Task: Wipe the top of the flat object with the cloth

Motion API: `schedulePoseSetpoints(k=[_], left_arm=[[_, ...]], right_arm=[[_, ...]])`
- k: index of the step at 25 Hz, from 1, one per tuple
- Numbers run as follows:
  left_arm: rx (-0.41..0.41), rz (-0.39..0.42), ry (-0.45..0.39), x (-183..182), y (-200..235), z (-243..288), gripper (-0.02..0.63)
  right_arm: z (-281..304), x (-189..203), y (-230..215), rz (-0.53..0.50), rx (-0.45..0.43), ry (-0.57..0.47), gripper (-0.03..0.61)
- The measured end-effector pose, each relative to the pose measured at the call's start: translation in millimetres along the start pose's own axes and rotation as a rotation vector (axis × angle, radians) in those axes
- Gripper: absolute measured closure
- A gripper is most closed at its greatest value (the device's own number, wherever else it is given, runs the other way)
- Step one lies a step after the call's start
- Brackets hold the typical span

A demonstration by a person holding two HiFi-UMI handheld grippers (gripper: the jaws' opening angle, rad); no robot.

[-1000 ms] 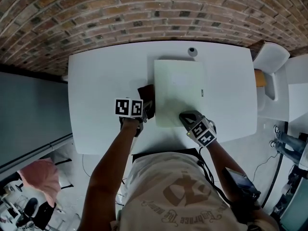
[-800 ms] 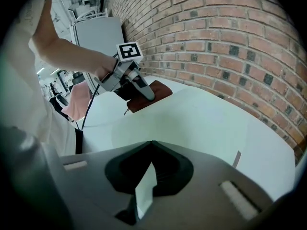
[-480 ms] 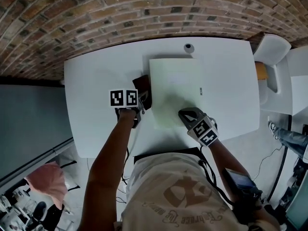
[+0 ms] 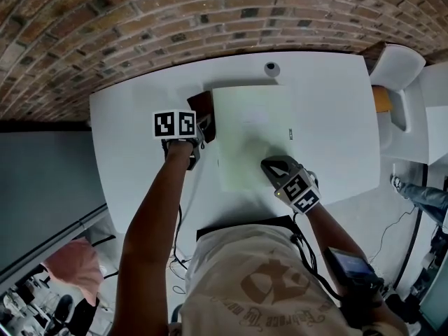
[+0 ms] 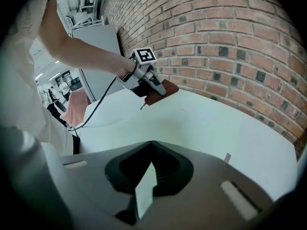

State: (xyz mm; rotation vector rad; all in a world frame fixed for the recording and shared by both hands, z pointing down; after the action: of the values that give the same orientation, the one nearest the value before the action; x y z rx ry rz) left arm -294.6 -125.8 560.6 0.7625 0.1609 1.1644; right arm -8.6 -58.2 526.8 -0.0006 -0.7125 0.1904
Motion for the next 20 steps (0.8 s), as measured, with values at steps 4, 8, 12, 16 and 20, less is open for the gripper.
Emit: schedulePoseSetpoints(k=[4, 8, 12, 16, 20], left_arm=[[-0.021, 0.043, 0.001, -20.5, -3.6, 3.6, 0.543], [-0.043, 0.123, 0.018, -37.2, -2.9, 10.3, 0.543], [-0.084, 0.251, 0.047, -56.5, -4.4, 14.2, 0.543], [-0.128, 0.441, 0.090, -77.4, -16.6, 15.0, 0.543], [-0.171, 0.646, 0.185, -90.4, -38.6, 21.3, 0.543]], right_arm=[[-0.6, 1.6, -5.4, 0.012, 0.002, -0.011, 0.571], [-0.8, 2.7, -9.4, 0.023, 0.002, -0.018, 0.571], [-0.5, 4.7, -13.6, 0.016, 0.000, -0.018, 0.571], [-0.5, 6.3, -17.4, 0.026, 0.007, -0.029, 0.571], [0.4, 9.9, -18.2, 0.041, 0.004, -0.044, 0.571]])
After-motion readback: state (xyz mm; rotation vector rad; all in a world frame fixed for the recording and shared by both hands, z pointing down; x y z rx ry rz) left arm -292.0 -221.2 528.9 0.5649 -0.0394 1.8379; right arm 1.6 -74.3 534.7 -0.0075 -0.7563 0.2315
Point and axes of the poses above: the fingertips, and each gripper's own axes: z forward along the fingers, y to its left, x out of its underside, the point moved 9 cm from there along -z, backward along the fingers, and after that the axes turned 7 degrees about -z, right-handed, at the moved point
